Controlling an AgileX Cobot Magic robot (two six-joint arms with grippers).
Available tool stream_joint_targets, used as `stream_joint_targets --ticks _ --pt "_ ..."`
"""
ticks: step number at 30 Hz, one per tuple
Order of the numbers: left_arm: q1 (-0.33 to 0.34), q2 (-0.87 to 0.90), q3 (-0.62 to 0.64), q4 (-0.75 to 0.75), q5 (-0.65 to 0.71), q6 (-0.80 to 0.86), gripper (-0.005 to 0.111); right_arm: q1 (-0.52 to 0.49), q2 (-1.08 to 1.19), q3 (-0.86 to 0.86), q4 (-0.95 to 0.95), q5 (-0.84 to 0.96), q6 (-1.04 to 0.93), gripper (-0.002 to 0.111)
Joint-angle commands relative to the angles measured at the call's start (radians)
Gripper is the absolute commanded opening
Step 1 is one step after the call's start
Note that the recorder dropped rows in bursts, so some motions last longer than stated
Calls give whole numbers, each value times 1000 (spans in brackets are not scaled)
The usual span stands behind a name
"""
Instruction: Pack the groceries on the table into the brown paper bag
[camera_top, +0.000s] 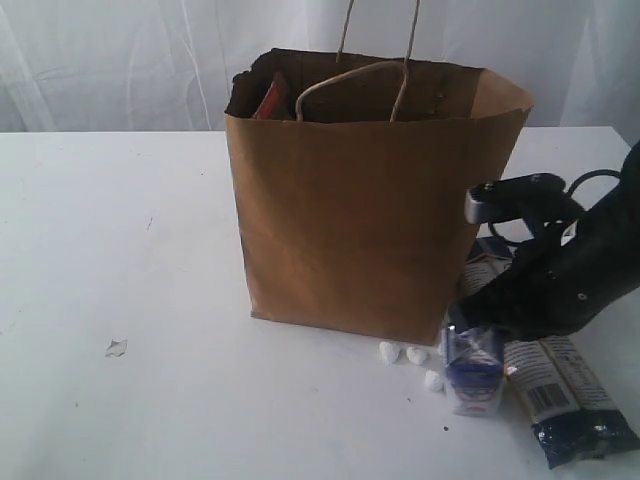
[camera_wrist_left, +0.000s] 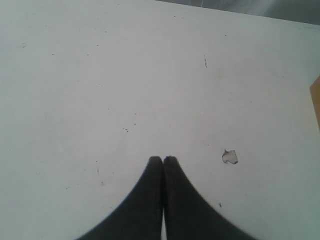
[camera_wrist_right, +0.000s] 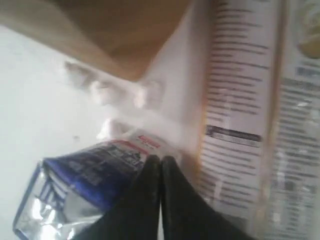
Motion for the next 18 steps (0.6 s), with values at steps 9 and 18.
stream_joint_targets --ticks 9,18 --pt "4 -4 7 -6 0 -8 0 6 33 6 451 -114 -375 0" --pt "4 -4 7 -6 0 -8 0 6 131 25 261 -30 -375 0"
